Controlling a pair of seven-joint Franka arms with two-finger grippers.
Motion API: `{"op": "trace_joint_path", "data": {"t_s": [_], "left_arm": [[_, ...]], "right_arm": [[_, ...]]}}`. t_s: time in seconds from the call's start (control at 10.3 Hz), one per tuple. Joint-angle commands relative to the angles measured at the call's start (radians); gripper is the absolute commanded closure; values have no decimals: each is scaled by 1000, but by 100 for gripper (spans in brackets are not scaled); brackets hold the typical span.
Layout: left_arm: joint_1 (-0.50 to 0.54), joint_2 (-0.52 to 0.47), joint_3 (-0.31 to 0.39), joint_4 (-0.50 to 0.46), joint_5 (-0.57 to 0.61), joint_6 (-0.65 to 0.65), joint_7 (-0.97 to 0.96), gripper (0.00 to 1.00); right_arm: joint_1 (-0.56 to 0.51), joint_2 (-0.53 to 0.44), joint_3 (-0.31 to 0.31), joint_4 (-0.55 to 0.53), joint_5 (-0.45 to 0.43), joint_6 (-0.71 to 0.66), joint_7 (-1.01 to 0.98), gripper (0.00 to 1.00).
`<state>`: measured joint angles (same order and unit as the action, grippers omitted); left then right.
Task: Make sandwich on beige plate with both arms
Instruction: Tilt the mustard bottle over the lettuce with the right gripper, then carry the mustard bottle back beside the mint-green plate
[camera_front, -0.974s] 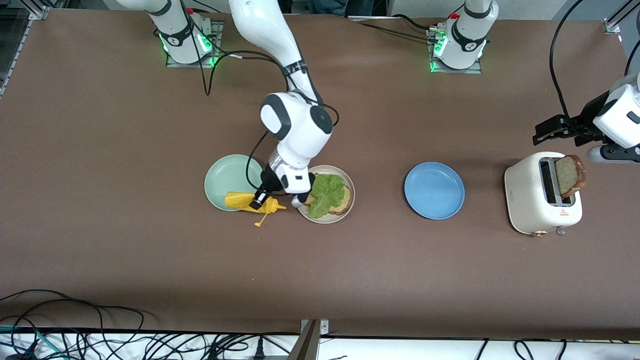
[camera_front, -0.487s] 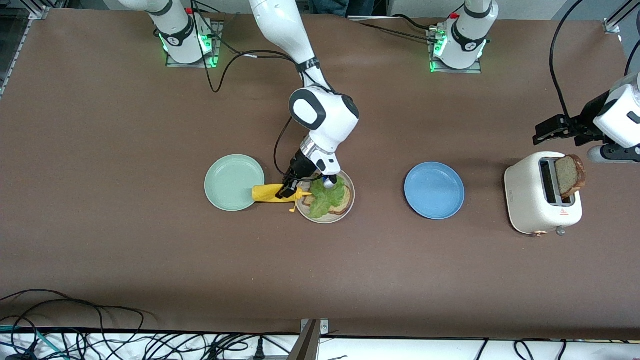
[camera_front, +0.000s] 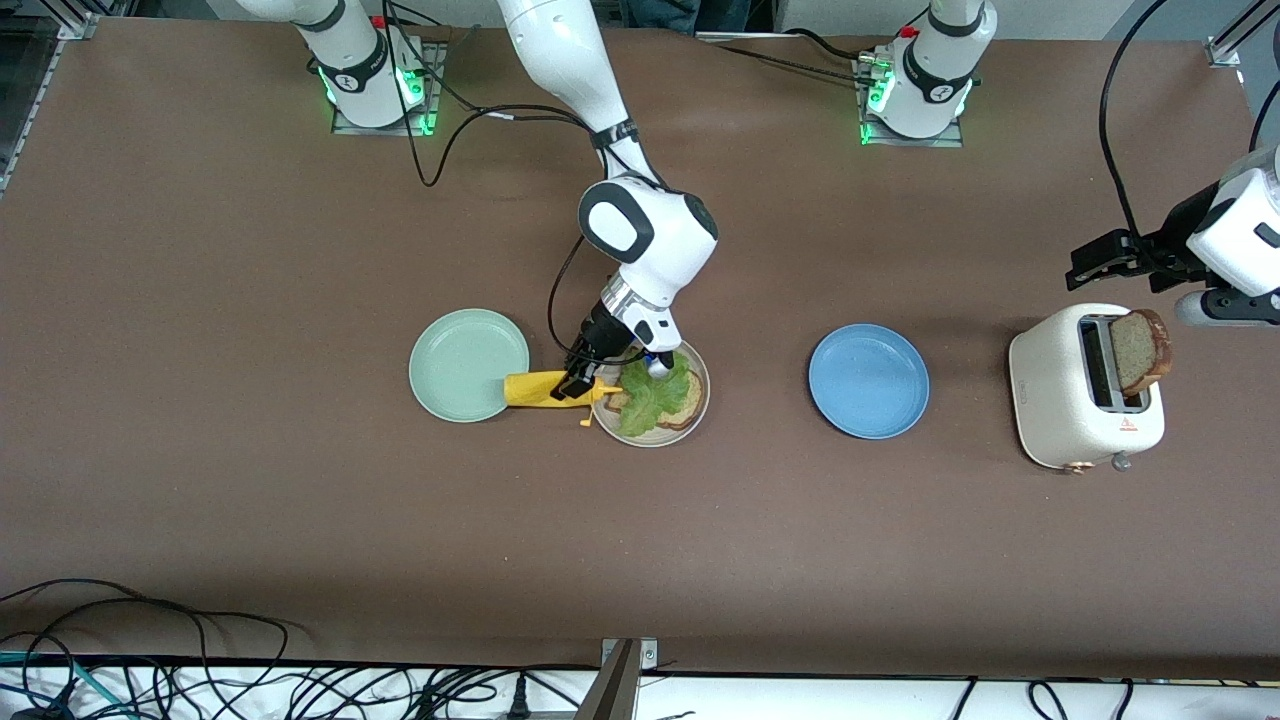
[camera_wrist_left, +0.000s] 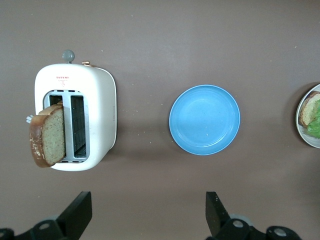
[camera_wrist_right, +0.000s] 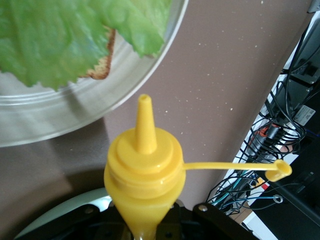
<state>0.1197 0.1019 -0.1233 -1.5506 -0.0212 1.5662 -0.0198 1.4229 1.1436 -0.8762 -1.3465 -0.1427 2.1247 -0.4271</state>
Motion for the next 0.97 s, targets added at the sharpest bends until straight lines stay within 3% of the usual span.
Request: {"op": "trace_joint_path", "data": {"t_s": [0.0, 0.19, 0.29, 0.58, 0.88], "left_arm": [[0, -7, -3, -2, 14, -6, 14, 0], [0, -7, -3, -2, 14, -6, 15, 0], [0, -7, -3, -2, 14, -6, 15, 0], [0, -7, -3, -2, 14, -6, 15, 0], [0, -7, -3, -2, 12, -6, 15, 0]], "right_arm": [[-12, -31, -32, 23, -14, -15, -33, 100], [-15, -74, -99, 23, 87, -46, -182, 100], [-10, -79, -168, 23, 169, -70, -278, 100], [-18, -110, -395, 20, 473, -158, -586, 100], [-105, -111, -561, 17, 761, -265, -795, 100]]}}
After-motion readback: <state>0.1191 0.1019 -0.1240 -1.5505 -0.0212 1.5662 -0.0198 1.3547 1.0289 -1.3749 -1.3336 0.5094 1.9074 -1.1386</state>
